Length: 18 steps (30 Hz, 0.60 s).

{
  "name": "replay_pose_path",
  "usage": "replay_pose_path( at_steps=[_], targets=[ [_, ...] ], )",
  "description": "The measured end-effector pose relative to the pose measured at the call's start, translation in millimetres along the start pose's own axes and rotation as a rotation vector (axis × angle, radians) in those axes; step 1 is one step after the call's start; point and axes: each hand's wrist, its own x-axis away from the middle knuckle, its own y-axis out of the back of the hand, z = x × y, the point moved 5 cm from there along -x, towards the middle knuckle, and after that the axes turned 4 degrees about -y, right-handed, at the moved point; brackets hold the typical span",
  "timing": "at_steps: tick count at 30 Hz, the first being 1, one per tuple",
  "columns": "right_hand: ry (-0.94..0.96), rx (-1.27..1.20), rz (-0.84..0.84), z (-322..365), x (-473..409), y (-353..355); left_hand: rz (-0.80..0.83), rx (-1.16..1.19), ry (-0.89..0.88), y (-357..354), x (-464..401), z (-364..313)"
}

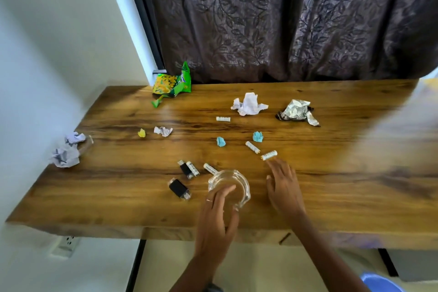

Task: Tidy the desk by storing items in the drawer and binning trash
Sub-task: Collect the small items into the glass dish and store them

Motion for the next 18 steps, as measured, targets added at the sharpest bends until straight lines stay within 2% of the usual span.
replay_pose_path(
  at_steps=[3,6,11,13,15,18],
  targets=[
    [-0.020,0.154,0.051,-7,-34,-8,0.002,0.124,0.038,7,-34,10],
    [-0.065,0.208,0.089,-16,-52,-14,0.008,0.317,0.082,11,-62,16],
    [-0.102,0.344,0.025,-19,-50,-18,0.030,0.738,0.331,12,-100,34],
    [-0.201,0.225,-0.042,-18,-42,-16,0.072,0.879,0.465,11,-110,42],
    [-0.306,0.007,-0.144,-10,-33,-8,0.126,1.038,0.606,10,-117,45],
    [-0.326,-0.223,-0.257,28,-25,2,0.236,1.308,0.805,0,-121,49]
  ],
)
